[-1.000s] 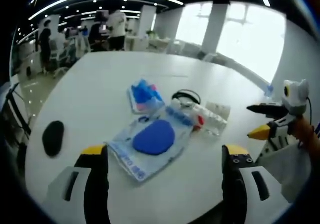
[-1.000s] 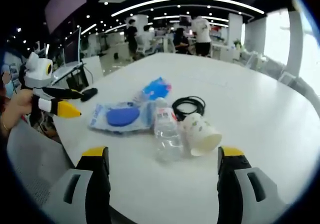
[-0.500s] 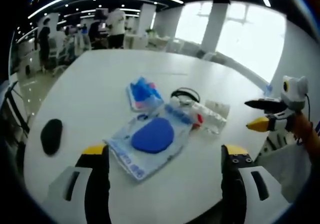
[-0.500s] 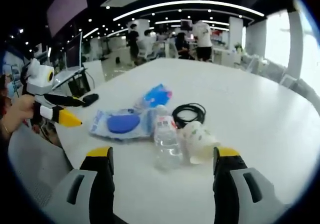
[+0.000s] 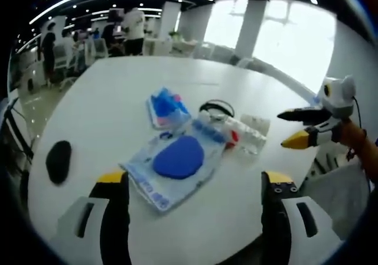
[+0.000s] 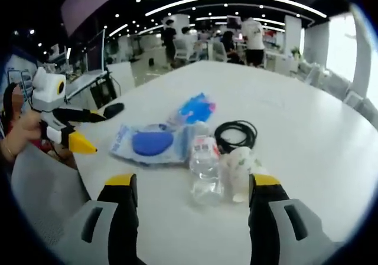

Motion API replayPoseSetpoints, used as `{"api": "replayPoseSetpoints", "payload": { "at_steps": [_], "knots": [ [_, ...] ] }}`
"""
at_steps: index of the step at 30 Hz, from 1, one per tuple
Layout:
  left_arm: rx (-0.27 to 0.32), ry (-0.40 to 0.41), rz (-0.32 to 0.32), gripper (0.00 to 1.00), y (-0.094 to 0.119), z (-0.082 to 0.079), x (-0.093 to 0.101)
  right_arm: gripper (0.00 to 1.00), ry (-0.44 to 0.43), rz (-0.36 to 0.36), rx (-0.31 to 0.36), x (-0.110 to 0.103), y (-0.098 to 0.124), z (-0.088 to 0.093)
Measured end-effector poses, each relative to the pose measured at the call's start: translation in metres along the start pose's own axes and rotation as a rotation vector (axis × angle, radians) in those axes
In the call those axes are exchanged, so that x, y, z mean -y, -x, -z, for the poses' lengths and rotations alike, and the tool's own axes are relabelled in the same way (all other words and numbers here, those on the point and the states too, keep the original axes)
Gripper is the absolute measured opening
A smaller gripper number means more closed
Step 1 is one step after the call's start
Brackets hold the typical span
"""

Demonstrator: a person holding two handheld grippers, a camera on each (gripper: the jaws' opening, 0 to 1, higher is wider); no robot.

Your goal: Arrange the tabletop items into an orderly group along one side of the table until the central work area is clear of visible clutter.

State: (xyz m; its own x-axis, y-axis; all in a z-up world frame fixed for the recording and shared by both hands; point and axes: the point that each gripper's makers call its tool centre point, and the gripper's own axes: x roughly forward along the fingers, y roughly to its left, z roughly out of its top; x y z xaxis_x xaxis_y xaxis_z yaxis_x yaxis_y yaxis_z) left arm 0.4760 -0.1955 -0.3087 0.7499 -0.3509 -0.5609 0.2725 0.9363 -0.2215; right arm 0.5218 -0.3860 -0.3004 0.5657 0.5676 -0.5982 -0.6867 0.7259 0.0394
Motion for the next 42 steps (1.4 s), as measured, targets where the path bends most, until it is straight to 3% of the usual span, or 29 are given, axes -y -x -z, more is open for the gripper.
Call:
{"api": "replayPoseSetpoints", "payload": {
  "at_steps": [11,28,36,42],
  "knots": [
    [-0.028,-0.024,0.027,0.89,-0.004,0.006,0.006,0.74,0.055,-0.033,-0.075,0.000,-0.017,-0.001],
    [-0.073,-0.094,0.084,0.88,-0.010,0.015,0.021,0.69,0.199,-0.067,-0.271,-0.002,-0.050,0.005],
    [-0.073,-0.096,0.105,0.87,-0.011,0.015,0.027,0.67,0.171,-0.104,-0.363,-0.001,-0.062,0.012],
    [-0.088,-0.106,0.130,0.87,-0.013,0.019,0.034,0.65,0.204,-0.099,-0.423,0.000,-0.072,0.016]
  ]
}}
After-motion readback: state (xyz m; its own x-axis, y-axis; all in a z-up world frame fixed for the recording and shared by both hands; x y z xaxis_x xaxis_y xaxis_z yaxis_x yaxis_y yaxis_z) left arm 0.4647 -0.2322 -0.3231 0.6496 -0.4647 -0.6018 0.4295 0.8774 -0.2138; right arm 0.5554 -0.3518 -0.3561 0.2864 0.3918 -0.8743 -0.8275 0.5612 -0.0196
